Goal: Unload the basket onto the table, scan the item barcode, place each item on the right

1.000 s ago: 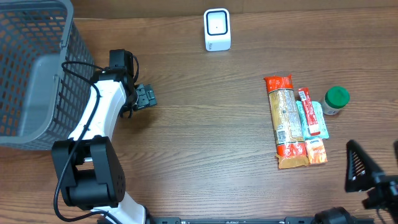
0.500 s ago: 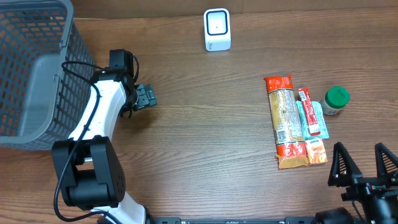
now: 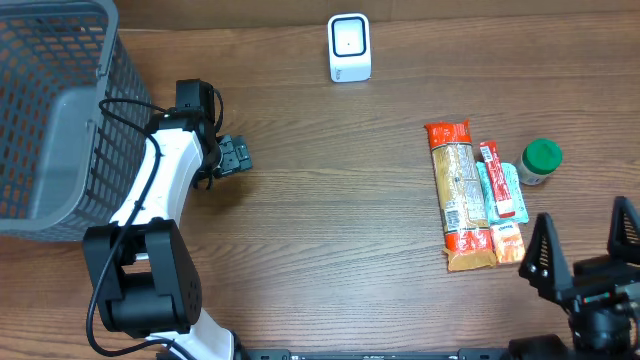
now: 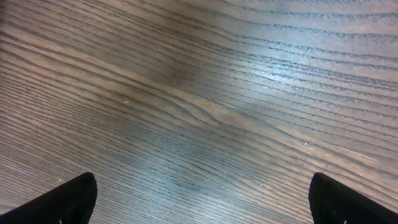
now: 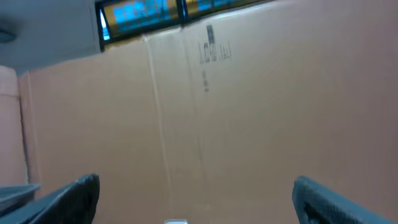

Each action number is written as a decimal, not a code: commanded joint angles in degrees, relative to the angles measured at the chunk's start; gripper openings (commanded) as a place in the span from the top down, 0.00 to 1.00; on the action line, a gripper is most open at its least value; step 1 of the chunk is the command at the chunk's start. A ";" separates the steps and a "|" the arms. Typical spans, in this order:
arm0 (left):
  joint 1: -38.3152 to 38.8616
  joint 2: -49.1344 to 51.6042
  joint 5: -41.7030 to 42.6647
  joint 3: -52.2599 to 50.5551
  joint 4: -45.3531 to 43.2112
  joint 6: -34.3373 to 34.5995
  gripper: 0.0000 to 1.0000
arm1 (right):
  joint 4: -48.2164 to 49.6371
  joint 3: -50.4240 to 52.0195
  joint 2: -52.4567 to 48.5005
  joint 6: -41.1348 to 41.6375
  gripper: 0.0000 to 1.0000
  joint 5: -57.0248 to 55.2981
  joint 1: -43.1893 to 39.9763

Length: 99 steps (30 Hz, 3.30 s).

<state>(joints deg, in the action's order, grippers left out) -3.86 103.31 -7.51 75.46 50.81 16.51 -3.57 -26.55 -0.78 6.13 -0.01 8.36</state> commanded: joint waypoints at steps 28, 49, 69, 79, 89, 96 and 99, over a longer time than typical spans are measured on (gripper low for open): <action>-0.24 -0.22 0.07 -0.02 -0.11 -0.24 0.00 | 8.02 26.10 0.61 -1.49 0.00 3.82 -0.57; -0.24 -0.22 0.07 -0.02 -0.09 -0.24 0.00 | -0.83 26.10 0.61 -9.27 0.00 4.85 -0.61; -0.24 -0.22 0.07 -0.02 -0.11 -0.24 0.00 | -0.81 26.10 0.61 -9.40 0.00 4.83 -0.61; -0.24 -0.22 0.07 -0.02 -0.11 -0.24 0.00 | -0.81 26.10 0.61 -9.40 0.00 4.81 -0.61; -0.24 -0.22 0.07 -0.02 -0.11 -0.24 0.00 | -0.81 26.10 0.61 -9.40 0.00 4.81 -0.61; -0.24 -3.45 0.07 -0.02 -0.09 -0.24 0.00 | -0.81 26.10 0.61 -9.40 0.00 4.81 -0.61; -0.24 -10.86 0.07 -0.02 -0.09 -0.24 0.00 | -0.81 26.10 0.61 -9.40 0.00 4.83 -0.61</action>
<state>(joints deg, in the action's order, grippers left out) -3.86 101.54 -7.51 75.37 50.81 16.51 -4.67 -1.06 -0.69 -3.01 4.51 8.23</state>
